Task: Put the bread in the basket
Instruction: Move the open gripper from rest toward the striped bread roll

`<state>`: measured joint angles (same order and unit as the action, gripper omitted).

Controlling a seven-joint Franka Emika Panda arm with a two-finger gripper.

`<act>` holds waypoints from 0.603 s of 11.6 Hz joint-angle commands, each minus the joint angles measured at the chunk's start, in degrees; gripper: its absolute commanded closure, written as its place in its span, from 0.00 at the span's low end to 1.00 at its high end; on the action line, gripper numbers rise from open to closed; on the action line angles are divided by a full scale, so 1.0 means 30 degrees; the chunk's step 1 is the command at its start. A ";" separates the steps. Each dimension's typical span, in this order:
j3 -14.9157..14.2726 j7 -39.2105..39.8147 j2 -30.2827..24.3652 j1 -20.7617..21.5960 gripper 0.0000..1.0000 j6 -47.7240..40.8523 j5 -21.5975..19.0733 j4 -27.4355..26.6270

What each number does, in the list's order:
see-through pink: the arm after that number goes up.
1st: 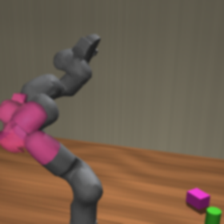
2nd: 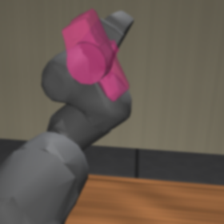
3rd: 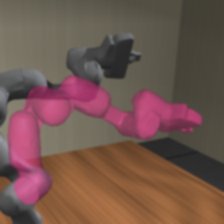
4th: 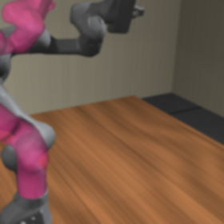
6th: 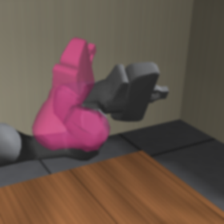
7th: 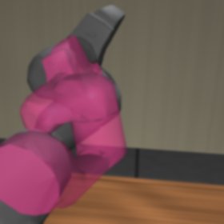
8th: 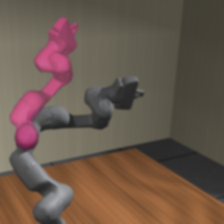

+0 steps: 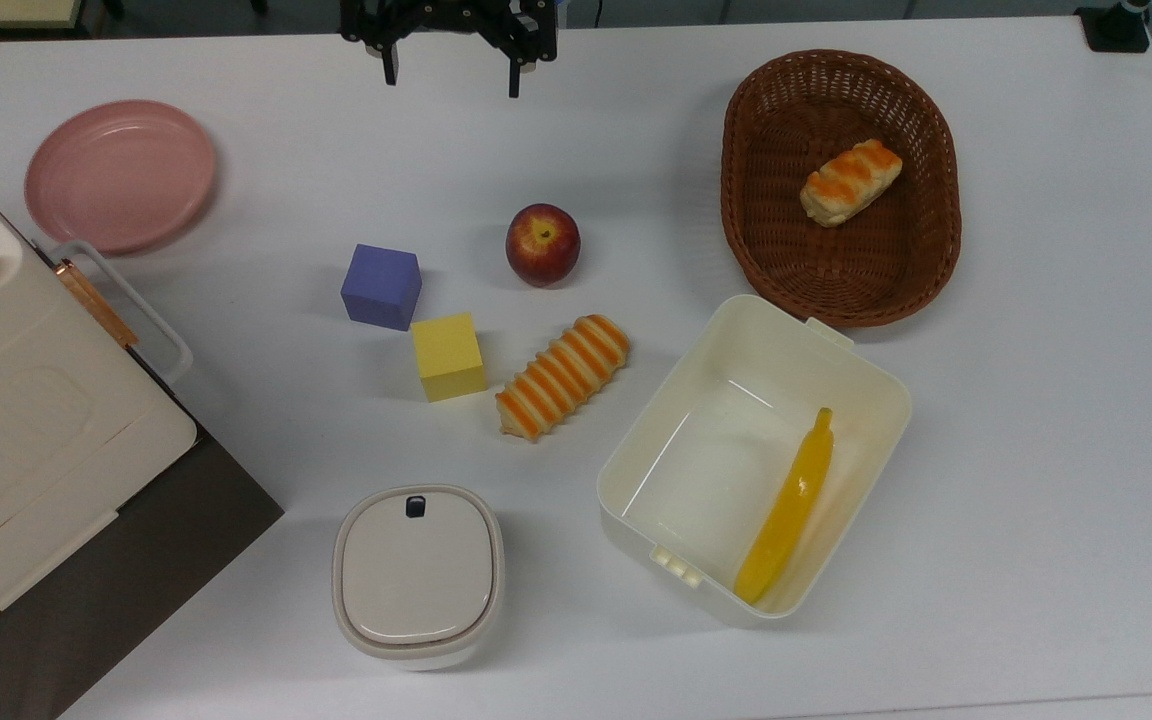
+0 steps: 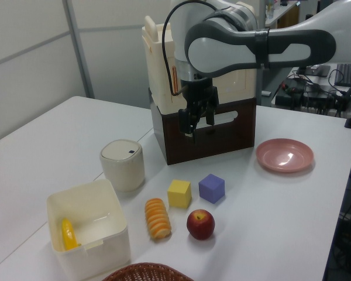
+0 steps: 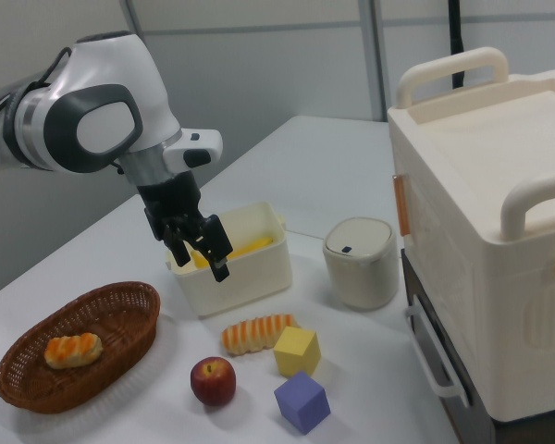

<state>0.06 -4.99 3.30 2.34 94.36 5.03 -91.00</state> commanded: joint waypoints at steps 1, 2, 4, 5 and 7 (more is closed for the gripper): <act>-0.0342 -0.0094 -0.0107 0.0390 0.00 -0.0254 -0.0243 -0.0486; -0.0342 -0.0094 -0.0076 0.0303 0.00 -0.0108 -0.0271 -0.0487; -0.0342 0.0080 0.0157 0.0274 0.00 0.0068 -0.0301 -0.0458; -0.0342 0.0227 0.0188 0.0244 0.00 0.0388 -0.0301 -0.0487; -0.0342 0.0054 0.0567 0.0273 0.00 0.1441 -0.0301 -0.0838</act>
<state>0.05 -4.97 4.45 2.34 94.83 5.03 -91.56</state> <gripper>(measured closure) 0.000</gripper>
